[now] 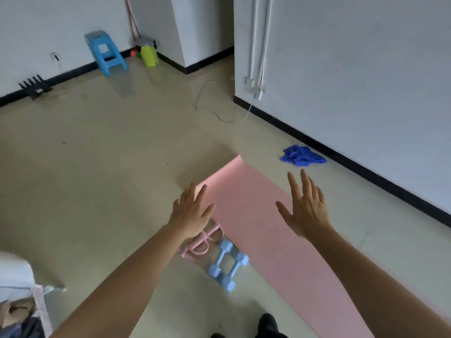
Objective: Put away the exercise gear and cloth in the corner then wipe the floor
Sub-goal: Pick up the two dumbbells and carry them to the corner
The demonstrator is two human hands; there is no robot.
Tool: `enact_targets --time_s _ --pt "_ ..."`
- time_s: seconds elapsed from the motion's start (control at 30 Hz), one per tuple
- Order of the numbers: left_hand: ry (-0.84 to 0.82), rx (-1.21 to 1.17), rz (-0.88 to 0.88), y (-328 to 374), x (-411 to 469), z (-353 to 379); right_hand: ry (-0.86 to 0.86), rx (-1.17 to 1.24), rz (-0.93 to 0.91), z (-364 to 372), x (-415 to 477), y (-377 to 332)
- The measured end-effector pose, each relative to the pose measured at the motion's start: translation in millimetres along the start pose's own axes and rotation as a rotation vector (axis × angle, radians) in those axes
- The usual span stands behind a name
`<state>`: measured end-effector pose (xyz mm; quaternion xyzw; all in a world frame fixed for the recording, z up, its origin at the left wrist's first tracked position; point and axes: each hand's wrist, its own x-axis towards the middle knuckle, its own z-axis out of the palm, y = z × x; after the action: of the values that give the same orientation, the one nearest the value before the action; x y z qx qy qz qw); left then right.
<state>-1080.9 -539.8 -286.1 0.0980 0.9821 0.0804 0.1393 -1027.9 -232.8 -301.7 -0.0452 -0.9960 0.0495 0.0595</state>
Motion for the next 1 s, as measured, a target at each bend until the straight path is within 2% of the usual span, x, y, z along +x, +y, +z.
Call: enact_targets --time_s 0.2,0.47,0.57,0.8,1.0 --pt "-0.139 -0.017 0.044 9.7 79.9 60.6 -0.168 0.095 0.198 79.9 24.0 15.0" --pt "-0.363 -0.092 0.012 -17.6 159.0 209.4 -0.532 0.382 0.431 271.3 21.0 -5.1" --pt "-0.43 -0.158 -0.005 -40.4 190.8 295.2 -0.62 0.505 0.571 357.4 -4.1 -22.5" --pt "-0.569 -0.298 -0.248 -112.3 228.6 548.7 -0.771 0.75 0.983 590.8 -70.5 -68.2" --pt "-0.59 -0.319 -0.382 -154.3 252.5 700.1 -0.841 0.874 1.155 741.0 -91.0 -93.4"
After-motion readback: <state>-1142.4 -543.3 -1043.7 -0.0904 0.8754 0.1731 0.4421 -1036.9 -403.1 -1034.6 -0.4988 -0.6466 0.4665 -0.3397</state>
